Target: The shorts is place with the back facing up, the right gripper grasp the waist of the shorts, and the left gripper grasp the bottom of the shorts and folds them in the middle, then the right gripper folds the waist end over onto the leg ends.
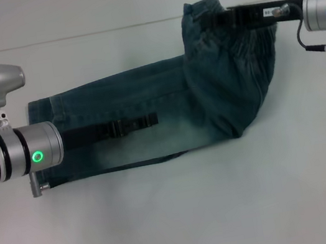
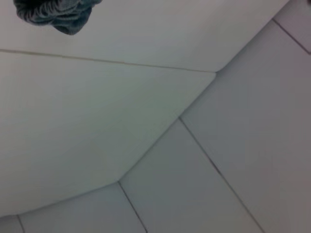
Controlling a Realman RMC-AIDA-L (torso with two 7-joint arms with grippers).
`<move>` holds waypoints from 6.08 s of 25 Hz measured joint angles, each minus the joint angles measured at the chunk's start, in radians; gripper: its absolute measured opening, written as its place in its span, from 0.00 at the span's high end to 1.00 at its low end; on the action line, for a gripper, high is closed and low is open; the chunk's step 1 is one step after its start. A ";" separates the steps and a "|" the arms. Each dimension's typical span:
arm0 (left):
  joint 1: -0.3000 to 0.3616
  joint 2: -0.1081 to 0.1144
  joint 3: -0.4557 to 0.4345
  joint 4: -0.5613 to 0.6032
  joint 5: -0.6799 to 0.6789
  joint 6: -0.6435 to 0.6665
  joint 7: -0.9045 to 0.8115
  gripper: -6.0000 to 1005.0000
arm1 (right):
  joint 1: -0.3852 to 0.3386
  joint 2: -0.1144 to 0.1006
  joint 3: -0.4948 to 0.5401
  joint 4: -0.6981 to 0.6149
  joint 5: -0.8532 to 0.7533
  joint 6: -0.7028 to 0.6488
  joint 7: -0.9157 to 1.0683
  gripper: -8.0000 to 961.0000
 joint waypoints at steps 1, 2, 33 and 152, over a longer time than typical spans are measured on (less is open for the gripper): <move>0.000 0.000 0.000 0.000 0.000 0.000 0.000 0.09 | 0.005 0.002 -0.004 -0.006 0.000 -0.002 0.005 0.88; 0.001 0.001 0.000 -0.001 0.000 0.001 -0.004 0.11 | 0.008 0.003 -0.008 -0.010 0.000 -0.002 0.009 0.88; 0.029 -0.004 0.083 -0.024 -0.046 0.059 0.000 0.94 | 0.247 0.061 -0.311 0.003 0.124 0.056 0.038 0.88; 0.404 0.006 -0.173 0.130 -0.468 0.542 0.434 0.13 | -0.479 -0.006 -0.325 -0.167 0.560 -0.377 -0.581 0.02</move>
